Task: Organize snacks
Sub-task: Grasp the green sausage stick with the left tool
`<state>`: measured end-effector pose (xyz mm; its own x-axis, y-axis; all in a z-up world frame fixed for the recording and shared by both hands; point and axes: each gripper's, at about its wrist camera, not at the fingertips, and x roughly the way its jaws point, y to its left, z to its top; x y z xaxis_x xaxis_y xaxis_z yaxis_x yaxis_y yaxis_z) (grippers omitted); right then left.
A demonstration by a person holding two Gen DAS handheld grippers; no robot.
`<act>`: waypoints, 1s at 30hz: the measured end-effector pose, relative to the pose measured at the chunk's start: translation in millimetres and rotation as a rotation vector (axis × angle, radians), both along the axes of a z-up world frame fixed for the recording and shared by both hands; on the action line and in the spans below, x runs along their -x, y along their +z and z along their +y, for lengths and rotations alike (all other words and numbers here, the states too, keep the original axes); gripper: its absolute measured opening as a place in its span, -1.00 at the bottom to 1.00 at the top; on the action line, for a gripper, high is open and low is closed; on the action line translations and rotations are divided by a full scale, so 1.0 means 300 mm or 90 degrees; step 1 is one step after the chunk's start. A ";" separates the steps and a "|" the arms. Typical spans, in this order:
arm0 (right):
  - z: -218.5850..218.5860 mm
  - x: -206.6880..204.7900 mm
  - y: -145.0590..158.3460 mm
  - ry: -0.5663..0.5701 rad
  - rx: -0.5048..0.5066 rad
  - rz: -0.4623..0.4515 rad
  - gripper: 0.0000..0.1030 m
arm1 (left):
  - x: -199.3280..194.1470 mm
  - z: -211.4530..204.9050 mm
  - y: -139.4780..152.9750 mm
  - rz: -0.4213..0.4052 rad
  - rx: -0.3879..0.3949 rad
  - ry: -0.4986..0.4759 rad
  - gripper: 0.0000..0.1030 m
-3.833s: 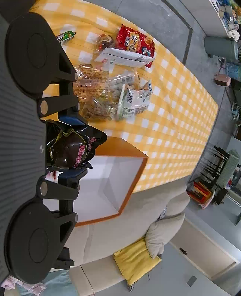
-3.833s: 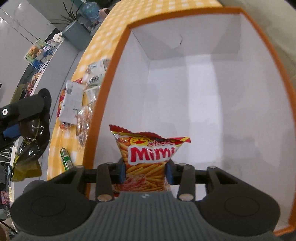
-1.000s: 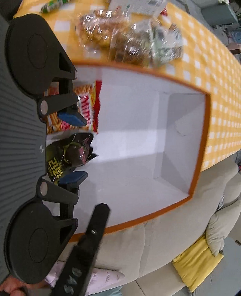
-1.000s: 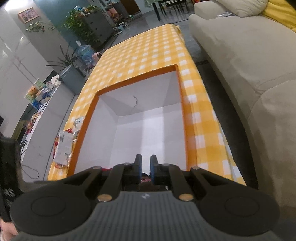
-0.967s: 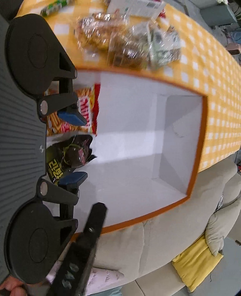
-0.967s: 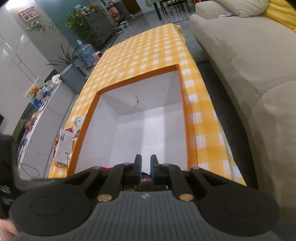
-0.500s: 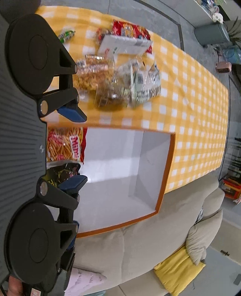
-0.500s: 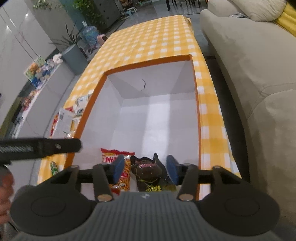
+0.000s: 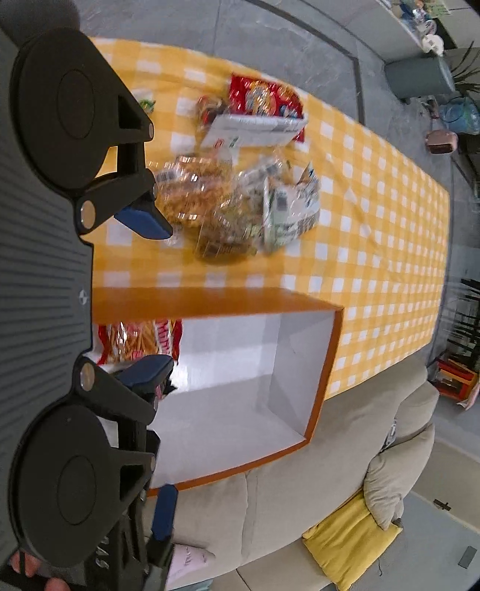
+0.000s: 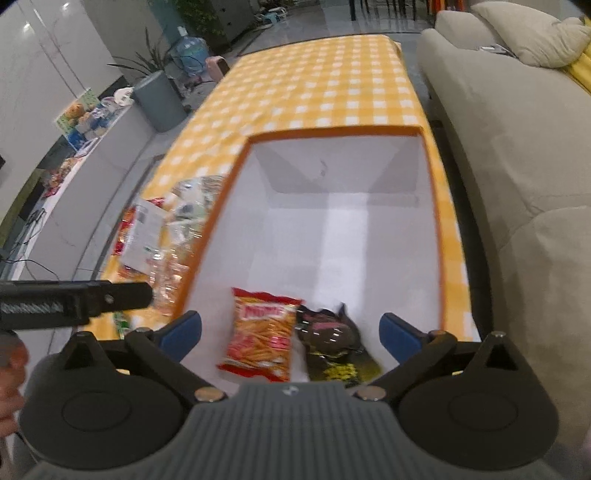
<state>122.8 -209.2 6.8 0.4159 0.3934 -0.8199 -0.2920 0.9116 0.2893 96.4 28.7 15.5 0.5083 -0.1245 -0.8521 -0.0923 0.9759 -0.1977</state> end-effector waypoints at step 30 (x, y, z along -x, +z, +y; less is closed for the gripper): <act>0.656 0.081 -0.034 0.132 0.070 -0.093 0.93 | 0.025 0.510 -0.416 0.189 0.048 0.220 -0.15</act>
<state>98.5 -12.5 -3.5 0.4529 0.3943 -0.7996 -0.5068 0.8518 0.1329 89.1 181.8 -109.5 0.2657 -0.0580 -0.9623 -0.4738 0.8615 -0.1828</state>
